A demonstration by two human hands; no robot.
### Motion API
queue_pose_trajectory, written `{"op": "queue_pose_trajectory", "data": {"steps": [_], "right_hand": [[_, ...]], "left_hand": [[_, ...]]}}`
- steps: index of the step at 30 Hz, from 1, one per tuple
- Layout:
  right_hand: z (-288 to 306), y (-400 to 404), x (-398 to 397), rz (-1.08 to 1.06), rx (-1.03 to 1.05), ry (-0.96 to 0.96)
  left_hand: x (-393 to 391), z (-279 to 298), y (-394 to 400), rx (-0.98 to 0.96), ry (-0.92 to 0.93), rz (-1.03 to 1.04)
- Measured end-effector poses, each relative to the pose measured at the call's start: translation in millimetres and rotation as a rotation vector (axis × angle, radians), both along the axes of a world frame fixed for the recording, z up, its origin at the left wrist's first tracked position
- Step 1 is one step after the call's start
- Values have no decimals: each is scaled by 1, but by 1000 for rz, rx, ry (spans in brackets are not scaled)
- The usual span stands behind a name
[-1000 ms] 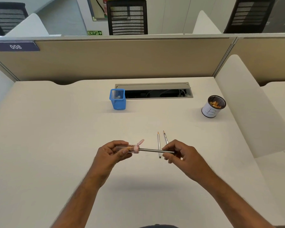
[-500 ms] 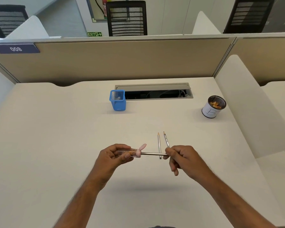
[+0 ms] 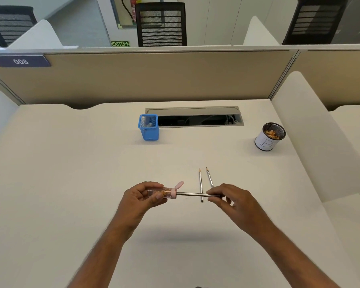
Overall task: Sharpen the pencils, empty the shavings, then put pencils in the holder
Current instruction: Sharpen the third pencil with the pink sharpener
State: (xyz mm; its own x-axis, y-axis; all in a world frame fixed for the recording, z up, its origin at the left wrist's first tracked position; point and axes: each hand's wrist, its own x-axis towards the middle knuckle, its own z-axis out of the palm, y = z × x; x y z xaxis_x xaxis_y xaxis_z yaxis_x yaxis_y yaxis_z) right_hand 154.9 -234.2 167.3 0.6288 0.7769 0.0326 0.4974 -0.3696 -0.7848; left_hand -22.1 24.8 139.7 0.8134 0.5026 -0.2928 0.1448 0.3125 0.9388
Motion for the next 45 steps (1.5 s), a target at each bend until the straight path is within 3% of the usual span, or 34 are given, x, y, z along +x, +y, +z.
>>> {"op": "queue_pose_trajectory", "data": {"steps": [5, 10, 14, 19, 28, 36, 41, 45], "right_hand": [[-3, 1, 0, 70, 6, -164], [-6, 5, 3, 43, -44, 305], [-7, 5, 5, 89, -35, 355], [-5, -1, 6, 86, -89, 199], [1, -3, 0, -22, 34, -137], [-5, 2, 10, -8, 0, 286], [-12, 0, 9, 29, -7, 387], [-8, -1, 8, 14, 34, 363]], "left_hand": [[0, -1, 3, -7, -5, -21], [-4, -3, 3, -10, 3, -56], [-5, -5, 2, -5, 8, -43], [-5, -7, 1, -9, 3, -18], [1, -5, 5, -16, -16, -15], [0, -10, 5, 11, 7, -78], [-1, -10, 3, 5, 13, -56], [-2, -6, 3, 12, 10, -28]]}}
